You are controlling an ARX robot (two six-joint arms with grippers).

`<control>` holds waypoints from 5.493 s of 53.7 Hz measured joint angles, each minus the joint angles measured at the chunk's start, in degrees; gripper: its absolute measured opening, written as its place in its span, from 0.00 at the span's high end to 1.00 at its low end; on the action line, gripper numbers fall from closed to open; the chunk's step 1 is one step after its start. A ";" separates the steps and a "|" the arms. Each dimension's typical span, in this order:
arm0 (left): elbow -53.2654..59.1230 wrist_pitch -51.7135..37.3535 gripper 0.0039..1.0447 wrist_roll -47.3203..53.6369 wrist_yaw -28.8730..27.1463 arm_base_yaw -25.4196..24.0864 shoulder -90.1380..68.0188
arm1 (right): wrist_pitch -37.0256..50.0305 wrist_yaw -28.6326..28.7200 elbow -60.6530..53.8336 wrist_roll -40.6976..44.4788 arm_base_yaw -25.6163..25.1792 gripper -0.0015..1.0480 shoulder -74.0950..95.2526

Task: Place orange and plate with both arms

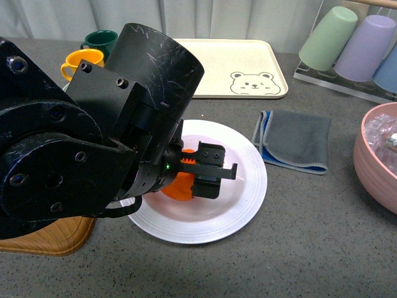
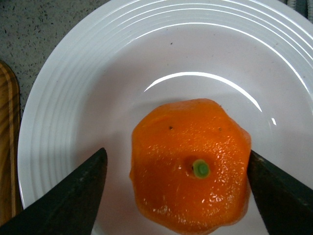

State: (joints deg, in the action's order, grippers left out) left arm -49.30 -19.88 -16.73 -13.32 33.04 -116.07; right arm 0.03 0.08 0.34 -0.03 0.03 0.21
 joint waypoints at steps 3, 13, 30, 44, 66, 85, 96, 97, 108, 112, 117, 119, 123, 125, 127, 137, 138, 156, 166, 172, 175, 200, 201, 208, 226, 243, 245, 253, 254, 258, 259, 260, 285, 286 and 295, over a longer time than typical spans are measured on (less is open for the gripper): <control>0.46 0.11 0.10 0.13 0.09 0.17 1.49 | 0.00 0.00 0.00 0.00 0.00 0.09 0.00; 2.84 0.98 0.06 0.15 -0.24 0.13 9.88 | 0.00 0.00 0.00 0.00 0.00 0.09 0.00; 30.62 -55.69 0.58 15.04 -10.75 -8.72 21.94 | 0.00 -0.02 0.00 0.00 0.00 0.09 0.00; 42.51 -48.61 0.97 16.11 -1.36 -17.73 39.76 | 0.00 0.02 0.00 0.02 0.00 0.09 0.00; 47.95 -23.80 0.97 16.26 7.19 -26.71 70.42 | 0.00 0.02 0.00 0.02 0.00 0.09 0.00; 48.13 -9.18 0.97 16.33 13.20 -32.87 86.64 | 0.00 0.02 0.00 0.02 0.00 0.09 0.00; 48.13 -3.61 0.97 16.33 13.22 -32.87 92.63 | 0.00 0.02 0.00 0.02 0.00 0.09 0.00; 48.13 -2.80 0.97 16.33 13.22 -32.87 93.46 | 0.00 0.02 0.00 0.02 0.00 0.09 0.00; 48.13 1.79 0.97 16.33 13.22 -32.89 98.18 | 0.00 0.02 -0.02 0.02 0.00 0.09 0.00; 48.13 3.15 0.97 16.33 13.22 -32.89 99.56 | 0.00 0.02 -0.02 0.02 0.00 0.09 0.00; 48.13 4.94 0.97 16.33 13.22 -32.89 101.37 | 0.00 0.02 0.00 0.02 0.00 0.09 0.00; 48.13 5.64 0.97 16.33 13.22 -32.89 102.07 | 0.00 0.02 0.00 0.02 0.00 0.09 0.00; 48.13 6.80 0.97 16.33 13.22 -32.87 103.21 | 0.00 0.02 -0.02 0.02 0.00 0.09 0.00; 48.13 7.26 0.97 16.33 13.22 -32.89 103.67 | 0.00 0.02 0.00 0.02 0.00 0.09 0.00; 48.13 7.87 0.97 16.33 13.22 -32.87 104.28 | 0.00 0.02 0.00 0.02 0.00 0.09 0.00; 48.13 17.33 0.97 16.35 13.35 -32.89 111.80 | 0.00 0.02 -0.02 0.02 0.00 0.09 0.00; 48.13 18.69 0.97 16.35 13.31 -32.89 113.11 | 0.00 0.02 0.00 0.00 0.00 0.09 0.00; 48.13 19.76 0.72 16.33 13.33 -32.89 115.82 | 0.00 0.02 0.00 0.02 0.00 0.09 0.00; 48.13 19.76 0.37 16.33 13.31 -32.89 115.84 | 0.00 0.02 0.00 0.02 0.00 0.09 0.00; 48.13 19.76 0.17 16.33 13.33 -32.89 115.82 | -7.26 -6.82 2.89 4.39 2.27 0.09 3.98; 48.13 19.76 0.08 16.33 13.31 -32.89 115.84 | -10.73 -10.19 5.20 7.93 4.39 0.09 10.29; 48.13 19.76 0.06 16.46 13.31 -32.89 115.86 | 14.08 12.31 18.10 -12.46 9.09 0.09 71.41; 48.13 19.76 0.06 16.46 13.31 -32.87 115.86 | 14.21 12.81 18.51 -13.05 9.07 0.09 72.30; 48.13 19.76 0.06 16.46 13.31 -32.89 115.86 | 15.34 20.13 23.56 -21.59 8.63 0.09 82.49; 48.13 19.76 0.06 16.46 13.31 -32.89 115.86 | 11.87 30.84 36.17 -31.23 9.62 0.09 100.80; 48.13 19.76 0.06 16.46 13.31 -32.89 115.86 | 11.39 33.29 43.21 -35.04 11.06 0.09 111.30; 48.13 19.76 0.06 16.46 13.31 -32.87 115.86 | 11.87 33.62 44.11 -36.13 11.17 0.09 112.54; 48.13 19.76 0.06 16.46 13.31 -32.87 115.86 | 13.49 34.88 46.21 -39.50 11.32 0.09 115.45; 48.13 19.76 0.06 16.46 13.31 -32.87 115.86 | 13.92 35.15 46.49 -40.02 11.37 0.09 115.82; 48.13 19.76 0.06 16.46 13.31 -32.89 115.86 | 15.89 36.59 47.23 -42.95 11.37 0.09 117.35; 48.13 19.76 0.06 16.46 13.31 -32.89 115.86 | 16.13 36.76 47.34 -43.15 11.37 0.09 117.55; 48.13 19.76 0.06 16.46 13.31 -32.89 115.86 | 16.50 36.96 47.58 -43.93 11.39 0.09 117.92; 48.13 19.76 0.06 16.46 13.31 -32.89 115.86 | 17.46 37.57 52.65 -49.53 12.92 0.09 122.81; 48.13 19.76 0.06 16.46 13.31 -32.89 115.86 | 17.38 37.53 52.98 -49.68 12.98 0.09 123.10; 48.13 19.76 0.06 16.46 13.31 -32.87 115.86 | 14.80 36.79 55.30 -50.38 13.64 0.10 125.50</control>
State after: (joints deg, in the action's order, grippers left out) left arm -1.17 -0.12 -0.27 -0.01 0.16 -0.21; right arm 14.83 36.86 55.64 -50.41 13.67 125.71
